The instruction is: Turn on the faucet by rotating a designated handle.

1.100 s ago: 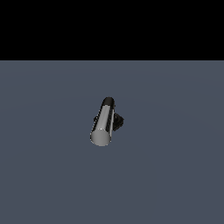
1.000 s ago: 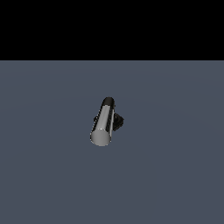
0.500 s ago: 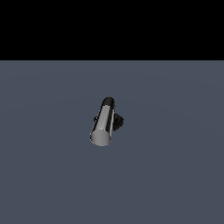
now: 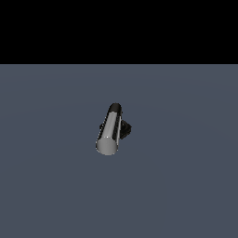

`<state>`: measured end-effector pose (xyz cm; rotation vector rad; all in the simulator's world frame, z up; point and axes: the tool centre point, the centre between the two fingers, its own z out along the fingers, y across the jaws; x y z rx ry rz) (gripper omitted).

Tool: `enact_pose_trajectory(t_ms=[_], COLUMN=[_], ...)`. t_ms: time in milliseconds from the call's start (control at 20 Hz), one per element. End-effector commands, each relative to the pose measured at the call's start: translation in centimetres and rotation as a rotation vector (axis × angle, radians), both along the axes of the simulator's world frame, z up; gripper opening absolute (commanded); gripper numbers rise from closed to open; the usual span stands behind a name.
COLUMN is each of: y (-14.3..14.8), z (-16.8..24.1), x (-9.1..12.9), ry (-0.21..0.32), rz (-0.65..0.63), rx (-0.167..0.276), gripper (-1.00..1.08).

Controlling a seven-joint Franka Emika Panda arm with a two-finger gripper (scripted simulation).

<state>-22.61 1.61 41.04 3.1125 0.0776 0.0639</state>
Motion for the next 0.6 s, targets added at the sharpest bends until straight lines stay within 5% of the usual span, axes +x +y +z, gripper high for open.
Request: enact_pose_trajectory(t_ms=[0,550], y=[0.4,2.3], z=[-2.3,-11.6], x=[0.5,2.5], ry=[0.003,0.016], rz=[-0.002,-0.009], rx=[0.002,0.010], gripper=[-1.00,-1.00])
